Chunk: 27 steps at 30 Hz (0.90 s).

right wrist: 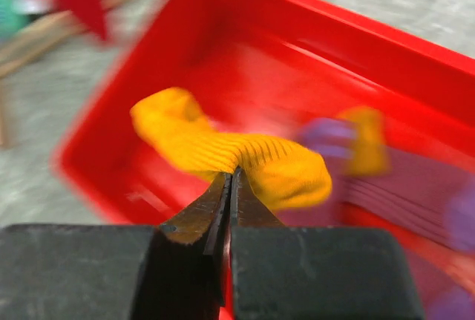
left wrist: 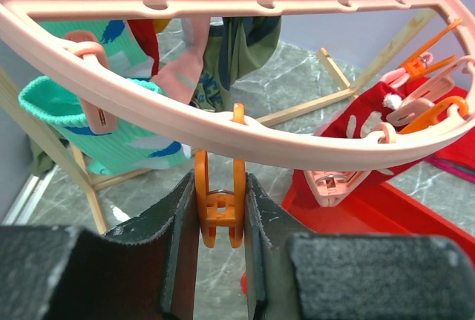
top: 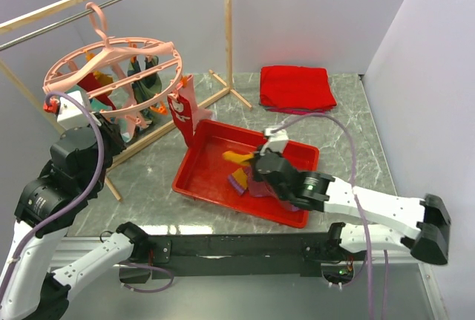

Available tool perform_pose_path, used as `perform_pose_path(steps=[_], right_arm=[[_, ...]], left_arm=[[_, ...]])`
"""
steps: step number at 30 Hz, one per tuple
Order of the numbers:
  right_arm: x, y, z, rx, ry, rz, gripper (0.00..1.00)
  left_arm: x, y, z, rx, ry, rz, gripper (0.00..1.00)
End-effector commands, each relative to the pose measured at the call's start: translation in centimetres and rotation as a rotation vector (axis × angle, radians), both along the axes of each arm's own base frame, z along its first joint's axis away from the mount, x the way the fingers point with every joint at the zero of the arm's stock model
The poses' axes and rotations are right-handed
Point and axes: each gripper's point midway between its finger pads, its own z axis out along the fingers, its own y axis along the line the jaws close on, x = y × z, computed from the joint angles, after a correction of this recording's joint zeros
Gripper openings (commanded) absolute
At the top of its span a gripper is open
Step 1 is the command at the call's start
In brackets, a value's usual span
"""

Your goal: Remove the socks clipped to the hanger

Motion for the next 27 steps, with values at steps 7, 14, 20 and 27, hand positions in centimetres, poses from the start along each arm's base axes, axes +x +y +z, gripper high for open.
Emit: perform_pose_path(steps=[7,14,20,27], right_arm=[[0.4,-4.7,-2.0,-0.143,-0.012,-0.010,0.50],[2.2,2.2,3.3,-0.049,-0.157,0.185,0.82],[4.3,10.4,6.9,-0.017,-0.317,0.387,0.89],[7.2,16.2,9.0,0.044,-0.378,0.462,0.84]], left_arm=[[-0.8,1.2,2.1,0.045,-0.052,0.009,0.02],[-0.9,0.8,2.2,0.029,-0.053,-0.011,0.03],[-0.7,0.6,2.0,0.026,-0.040,-0.014,0.03],[-0.6,0.7,1.7,0.040,-0.021,-0.007,0.04]])
